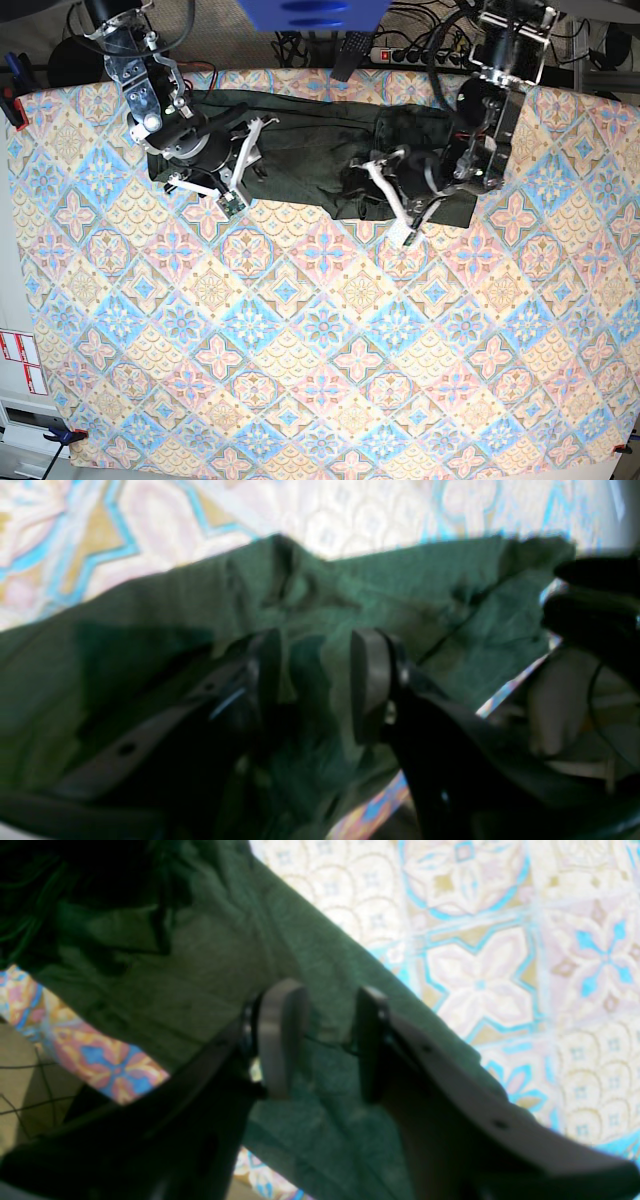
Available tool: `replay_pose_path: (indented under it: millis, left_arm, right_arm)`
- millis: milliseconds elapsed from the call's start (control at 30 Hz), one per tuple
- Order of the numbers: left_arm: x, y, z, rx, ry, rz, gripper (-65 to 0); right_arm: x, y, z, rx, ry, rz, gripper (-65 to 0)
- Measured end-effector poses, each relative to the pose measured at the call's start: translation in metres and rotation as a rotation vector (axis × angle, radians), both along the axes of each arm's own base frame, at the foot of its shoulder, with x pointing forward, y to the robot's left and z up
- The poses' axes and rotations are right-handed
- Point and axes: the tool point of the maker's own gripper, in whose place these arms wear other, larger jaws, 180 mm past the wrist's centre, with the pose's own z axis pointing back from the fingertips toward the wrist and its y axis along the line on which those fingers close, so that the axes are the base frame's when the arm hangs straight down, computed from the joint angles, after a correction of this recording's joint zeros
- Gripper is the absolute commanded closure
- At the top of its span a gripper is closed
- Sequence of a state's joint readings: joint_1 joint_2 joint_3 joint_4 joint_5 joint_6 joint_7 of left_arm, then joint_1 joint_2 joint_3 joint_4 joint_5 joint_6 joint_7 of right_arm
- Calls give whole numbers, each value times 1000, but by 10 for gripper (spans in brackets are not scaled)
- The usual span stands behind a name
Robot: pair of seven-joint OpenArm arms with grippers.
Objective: Fold the T-shirt properly
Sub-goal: 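Release the fold and press it flat with the left gripper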
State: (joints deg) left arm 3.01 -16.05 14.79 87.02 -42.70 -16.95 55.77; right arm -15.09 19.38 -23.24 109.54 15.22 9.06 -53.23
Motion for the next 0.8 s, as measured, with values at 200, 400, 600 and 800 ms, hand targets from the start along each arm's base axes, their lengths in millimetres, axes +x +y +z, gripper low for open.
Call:
replay_pose_path:
  millis: [200, 400, 600, 800]
  left_arm:
    - [-36, 26, -11, 69, 42, -21, -231]
    - [-62, 13, -13, 40, 69, -42, -231]
    - [-73, -12, -16, 5, 94, -83, -231]
    - [-67, -21, 4, -13, 32, -109, -231]
  right_arm:
    - [3, -1, 2, -5, -9, 0, -196]
    - [3, -2, 1, -8, -8, -1, -196]
    - [4, -2, 2, -7, -9, -1, -196]
    - [15, -26, 6, -16, -29, -79, -199]
